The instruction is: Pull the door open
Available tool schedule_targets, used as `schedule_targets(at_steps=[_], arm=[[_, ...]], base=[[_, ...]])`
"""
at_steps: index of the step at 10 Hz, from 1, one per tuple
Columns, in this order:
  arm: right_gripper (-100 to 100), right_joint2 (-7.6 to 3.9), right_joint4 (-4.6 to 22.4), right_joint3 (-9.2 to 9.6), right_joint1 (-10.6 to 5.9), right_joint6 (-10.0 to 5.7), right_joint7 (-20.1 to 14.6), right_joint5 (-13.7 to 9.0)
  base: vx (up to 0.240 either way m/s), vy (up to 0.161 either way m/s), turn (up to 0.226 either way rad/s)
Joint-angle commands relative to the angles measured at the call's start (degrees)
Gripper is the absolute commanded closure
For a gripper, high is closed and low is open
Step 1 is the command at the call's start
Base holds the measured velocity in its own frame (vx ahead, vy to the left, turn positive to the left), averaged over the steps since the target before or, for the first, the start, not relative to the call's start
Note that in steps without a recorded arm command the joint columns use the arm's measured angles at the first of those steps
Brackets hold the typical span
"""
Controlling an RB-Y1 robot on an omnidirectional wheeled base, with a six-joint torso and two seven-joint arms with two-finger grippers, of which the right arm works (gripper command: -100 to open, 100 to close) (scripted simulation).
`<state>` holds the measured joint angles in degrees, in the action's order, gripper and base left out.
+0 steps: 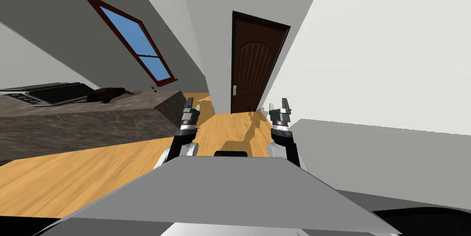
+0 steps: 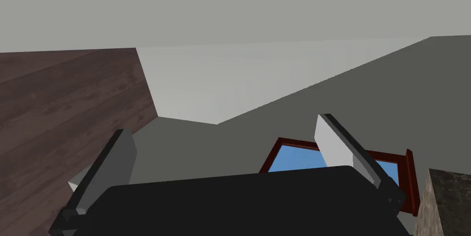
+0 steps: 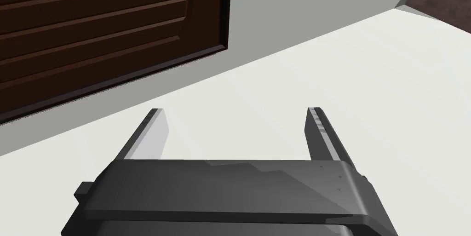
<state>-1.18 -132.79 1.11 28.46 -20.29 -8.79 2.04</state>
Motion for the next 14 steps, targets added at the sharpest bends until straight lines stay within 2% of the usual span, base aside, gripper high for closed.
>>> schedule_targets(at_steps=[1, 9, 14], arm=[[-100, -0.44, 1.1, -0.02, -0.5, -0.22, 0.9, 1.0], [-100, -2.51, 8.8, -0.17, -3.83, -1.66, 6.7, 8.1], [-100, -3.54, 14.5, -0.28, -6.34, -2.74, 11.1, 13.3]], base=[[0.167, -0.02, -0.032], [0.185, 0.053, -0.039], [0.153, 0.056, -0.045]])
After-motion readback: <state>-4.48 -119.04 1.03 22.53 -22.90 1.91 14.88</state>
